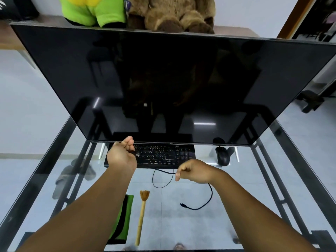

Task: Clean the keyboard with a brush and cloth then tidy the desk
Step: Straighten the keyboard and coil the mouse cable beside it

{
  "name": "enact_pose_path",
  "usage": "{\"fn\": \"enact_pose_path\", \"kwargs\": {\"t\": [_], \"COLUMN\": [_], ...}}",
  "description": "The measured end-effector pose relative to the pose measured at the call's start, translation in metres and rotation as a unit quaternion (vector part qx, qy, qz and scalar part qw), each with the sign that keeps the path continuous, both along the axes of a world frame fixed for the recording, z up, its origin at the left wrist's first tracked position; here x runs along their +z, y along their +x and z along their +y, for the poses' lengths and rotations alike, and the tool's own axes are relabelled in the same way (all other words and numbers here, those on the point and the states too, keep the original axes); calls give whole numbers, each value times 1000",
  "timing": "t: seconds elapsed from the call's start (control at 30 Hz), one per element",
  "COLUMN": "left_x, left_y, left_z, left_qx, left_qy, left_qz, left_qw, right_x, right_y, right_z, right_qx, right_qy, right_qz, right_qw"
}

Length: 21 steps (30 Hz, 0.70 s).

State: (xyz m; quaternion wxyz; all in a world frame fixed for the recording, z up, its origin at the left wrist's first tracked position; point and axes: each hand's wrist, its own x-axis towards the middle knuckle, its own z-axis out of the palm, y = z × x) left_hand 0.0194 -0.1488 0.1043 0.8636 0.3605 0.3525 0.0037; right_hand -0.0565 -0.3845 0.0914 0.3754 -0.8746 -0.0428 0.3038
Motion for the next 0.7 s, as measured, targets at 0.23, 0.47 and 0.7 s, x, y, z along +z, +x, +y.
{"fn": "enact_pose_path", "kwargs": {"t": [0.23,0.47,0.7], "left_x": [-16,6,20], "left_y": [-17,-61,-51], "left_z": [-4,-15,-9], "left_qx": [-226,-647,-530], "left_qy": [216,134,-158], "left_qz": [-82,-53,-60], "left_qw": [946,749,831], "right_x": [49,56,3], "right_y": [10,34,30], "right_z": [-4,-2,-8], "right_qx": [19,-127,-248], "right_qy": [93,156,95], "right_qz": [-8,-125,-134], "right_qw": [995,972,955]}}
